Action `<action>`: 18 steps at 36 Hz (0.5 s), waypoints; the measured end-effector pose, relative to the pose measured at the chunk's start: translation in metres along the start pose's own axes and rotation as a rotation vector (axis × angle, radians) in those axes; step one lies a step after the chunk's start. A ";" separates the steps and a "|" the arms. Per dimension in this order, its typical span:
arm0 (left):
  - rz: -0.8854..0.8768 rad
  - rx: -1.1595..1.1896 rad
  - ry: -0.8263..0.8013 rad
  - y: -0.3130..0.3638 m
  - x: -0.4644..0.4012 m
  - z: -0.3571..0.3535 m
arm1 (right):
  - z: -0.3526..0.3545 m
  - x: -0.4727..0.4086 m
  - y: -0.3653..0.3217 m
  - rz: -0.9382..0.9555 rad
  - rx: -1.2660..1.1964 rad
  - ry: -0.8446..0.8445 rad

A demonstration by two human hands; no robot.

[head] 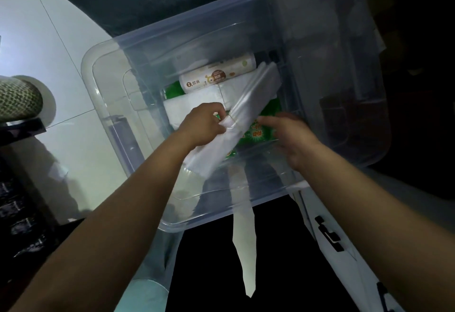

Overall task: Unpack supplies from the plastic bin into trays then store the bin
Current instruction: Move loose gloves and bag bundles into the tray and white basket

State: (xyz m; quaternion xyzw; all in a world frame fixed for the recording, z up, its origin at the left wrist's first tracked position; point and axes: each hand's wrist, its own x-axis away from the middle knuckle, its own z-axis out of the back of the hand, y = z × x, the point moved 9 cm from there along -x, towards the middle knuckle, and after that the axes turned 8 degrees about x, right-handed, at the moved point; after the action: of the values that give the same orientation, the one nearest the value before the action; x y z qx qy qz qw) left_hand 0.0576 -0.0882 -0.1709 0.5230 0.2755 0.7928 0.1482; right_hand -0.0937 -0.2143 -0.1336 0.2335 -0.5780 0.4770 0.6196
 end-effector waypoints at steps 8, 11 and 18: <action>0.079 0.713 -0.242 0.024 0.052 0.009 | -0.020 0.040 -0.002 0.010 -0.336 -0.262; 0.090 0.767 -0.368 0.029 0.052 0.002 | -0.011 0.047 -0.008 0.093 -0.376 -0.249; 0.035 0.498 -0.100 0.015 -0.002 0.016 | 0.021 0.054 -0.001 0.124 -0.451 -0.111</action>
State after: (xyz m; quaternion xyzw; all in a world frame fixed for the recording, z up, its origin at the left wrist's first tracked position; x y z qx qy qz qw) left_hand 0.0741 -0.0972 -0.1585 0.5868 0.4456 0.6760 0.0145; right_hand -0.1101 -0.2151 -0.0784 0.0792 -0.7164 0.3596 0.5927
